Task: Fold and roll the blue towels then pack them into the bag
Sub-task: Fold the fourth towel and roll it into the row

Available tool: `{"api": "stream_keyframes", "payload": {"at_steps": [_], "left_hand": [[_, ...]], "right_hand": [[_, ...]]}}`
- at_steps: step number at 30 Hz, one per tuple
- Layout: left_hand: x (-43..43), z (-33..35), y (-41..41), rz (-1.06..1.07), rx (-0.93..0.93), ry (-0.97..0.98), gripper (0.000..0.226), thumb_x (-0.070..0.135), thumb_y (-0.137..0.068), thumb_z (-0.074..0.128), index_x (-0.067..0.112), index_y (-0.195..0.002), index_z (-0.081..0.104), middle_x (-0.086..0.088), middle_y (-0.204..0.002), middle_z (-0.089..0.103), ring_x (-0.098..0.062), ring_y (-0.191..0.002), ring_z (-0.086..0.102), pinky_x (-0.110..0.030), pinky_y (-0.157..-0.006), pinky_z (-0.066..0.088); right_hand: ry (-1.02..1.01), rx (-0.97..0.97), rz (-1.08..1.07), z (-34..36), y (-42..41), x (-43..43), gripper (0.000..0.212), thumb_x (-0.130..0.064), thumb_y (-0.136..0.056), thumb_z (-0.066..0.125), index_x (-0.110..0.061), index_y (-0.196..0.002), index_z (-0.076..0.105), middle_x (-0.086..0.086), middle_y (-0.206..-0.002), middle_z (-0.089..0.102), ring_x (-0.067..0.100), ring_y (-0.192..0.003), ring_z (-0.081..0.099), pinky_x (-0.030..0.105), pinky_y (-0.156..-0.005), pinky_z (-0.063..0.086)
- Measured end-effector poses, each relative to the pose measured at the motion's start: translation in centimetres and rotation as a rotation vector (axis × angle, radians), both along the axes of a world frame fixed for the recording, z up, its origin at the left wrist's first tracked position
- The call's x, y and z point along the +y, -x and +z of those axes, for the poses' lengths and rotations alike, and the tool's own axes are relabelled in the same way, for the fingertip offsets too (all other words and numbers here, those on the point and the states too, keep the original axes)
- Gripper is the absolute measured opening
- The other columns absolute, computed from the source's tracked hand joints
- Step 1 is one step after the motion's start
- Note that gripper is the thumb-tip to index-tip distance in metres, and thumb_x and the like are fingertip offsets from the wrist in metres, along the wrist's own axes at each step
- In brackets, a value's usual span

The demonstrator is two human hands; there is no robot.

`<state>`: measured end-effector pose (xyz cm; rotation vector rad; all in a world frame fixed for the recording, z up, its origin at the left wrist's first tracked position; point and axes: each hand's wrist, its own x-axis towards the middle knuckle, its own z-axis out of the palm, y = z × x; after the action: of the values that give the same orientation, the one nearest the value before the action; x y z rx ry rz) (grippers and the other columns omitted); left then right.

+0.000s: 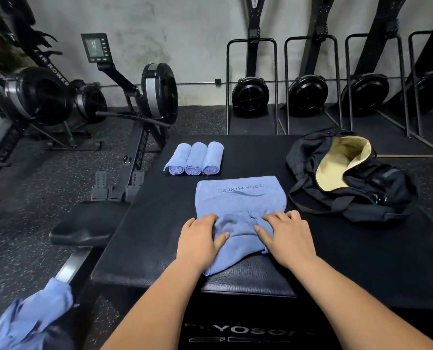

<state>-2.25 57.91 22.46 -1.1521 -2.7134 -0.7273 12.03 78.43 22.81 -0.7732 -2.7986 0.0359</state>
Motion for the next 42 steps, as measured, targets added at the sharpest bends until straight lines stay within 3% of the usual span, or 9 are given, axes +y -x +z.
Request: {"api": "stream_keyframes", "payload": {"at_steps": [5, 15, 18, 20, 25, 28, 32, 38, 42], "left_hand": [[-1.0, -0.6, -0.5, -0.035, -0.050, -0.002, 0.040, 0.060, -0.095, 0.060, 0.030, -0.122, 0.061, 0.017, -0.108, 0.066, -0.011, -0.103, 0.061, -0.038, -0.123, 0.024], [-4.6, -0.7, -5.4, -0.046, -0.174, -0.106, 0.038, 0.054, -0.089, 0.071, 0.039, -0.123, 0.060, 0.026, -0.114, 0.065, 0.001, -0.104, 0.059, -0.038, -0.125, 0.012], [-5.3, 0.2, -6.0, -0.035, -0.284, -0.181, 0.033, 0.044, -0.085, 0.081, 0.037, -0.115, 0.067, 0.025, -0.104, 0.070, -0.003, -0.094, 0.062, -0.034, -0.116, 0.029], [-5.7, 1.2, -6.3, -0.039, -0.350, -0.220, 0.017, 0.037, -0.086, 0.082, 0.038, -0.100, 0.072, 0.026, -0.093, 0.072, -0.001, -0.088, 0.065, -0.031, -0.095, 0.046], [-5.8, 3.2, -5.9, 0.036, -0.497, -0.360, 0.024, 0.044, -0.082, 0.086, 0.024, -0.084, 0.073, 0.005, -0.076, 0.071, -0.009, -0.061, 0.054, -0.027, -0.060, 0.047], [-5.7, 4.1, -5.2, 0.041, -0.622, -0.488, 0.030, 0.032, -0.079, 0.090, 0.014, -0.079, 0.067, -0.004, -0.073, 0.071, -0.011, -0.063, 0.057, -0.035, -0.064, 0.050], [-5.5, 5.0, -3.9, 0.001, -0.745, -0.559, 0.024, 0.007, -0.083, 0.086, 0.010, -0.101, 0.071, -0.016, -0.082, 0.072, -0.015, -0.073, 0.066, -0.032, -0.079, 0.055], [-4.6, 4.9, -1.1, 0.004, -0.818, -0.490, 0.012, 0.016, -0.087, 0.087, 0.011, -0.095, 0.080, -0.010, -0.088, 0.078, -0.012, -0.077, 0.067, -0.022, -0.076, 0.054], [-4.1, 5.0, 1.4, 0.026, -0.910, -0.490, 0.026, 0.035, -0.087, 0.086, 0.009, -0.091, 0.081, -0.005, -0.090, 0.079, -0.012, -0.080, 0.070, -0.029, -0.084, 0.058]], "right_hand": [[-0.009, 0.097, -0.039, -0.9, -1.3, -1.7, 0.053, -0.070, -0.094, 0.033, -0.039, -0.111, 0.072, -0.015, -0.109, 0.070, 0.023, -0.102, 0.046, 0.040, -0.083, 0.044], [0.010, 0.155, 0.022, -0.4, -7.3, -5.5, 0.033, -0.058, -0.092, 0.046, -0.031, -0.091, 0.066, -0.013, -0.083, 0.067, 0.022, -0.092, 0.049, 0.039, -0.079, 0.042], [0.067, 0.184, -0.002, 0.7, -7.9, -5.8, 0.017, -0.041, -0.090, 0.060, -0.025, -0.092, 0.060, -0.005, -0.076, 0.063, 0.026, -0.088, 0.051, 0.041, -0.073, 0.043], [0.137, 0.217, -0.047, 1.4, -8.1, -5.6, 0.011, -0.032, -0.089, 0.062, -0.023, -0.095, 0.064, -0.004, -0.086, 0.067, 0.027, -0.091, 0.053, 0.042, -0.073, 0.046], [0.459, 0.385, -0.162, 3.6, -7.6, -4.2, 0.016, -0.023, -0.091, 0.065, -0.022, -0.105, 0.072, -0.004, -0.103, 0.066, 0.026, -0.105, 0.055, 0.036, -0.076, 0.044], [0.616, 0.491, -0.194, 4.0, -7.3, -2.5, 0.024, -0.016, -0.088, 0.066, -0.027, -0.107, 0.074, -0.009, -0.089, 0.068, 0.025, -0.095, 0.064, 0.032, -0.077, 0.042], [0.743, 0.506, -0.224, 4.3, -6.4, -0.2, 0.032, -0.011, -0.095, 0.051, -0.028, -0.113, 0.071, -0.002, -0.106, 0.070, 0.023, -0.099, 0.062, 0.033, -0.078, 0.041], [0.729, 0.512, -0.264, 4.5, -5.0, 2.5, 0.011, -0.032, -0.096, 0.071, -0.021, -0.093, 0.073, -0.005, -0.086, 0.070, 0.021, -0.087, 0.064, 0.032, -0.076, 0.042], [0.701, 0.510, -0.296, 3.9, -3.7, 4.6, 0.007, -0.023, -0.096, 0.072, -0.019, -0.101, 0.075, -0.004, -0.081, 0.070, 0.024, -0.087, 0.065, 0.033, -0.079, 0.044]]}}
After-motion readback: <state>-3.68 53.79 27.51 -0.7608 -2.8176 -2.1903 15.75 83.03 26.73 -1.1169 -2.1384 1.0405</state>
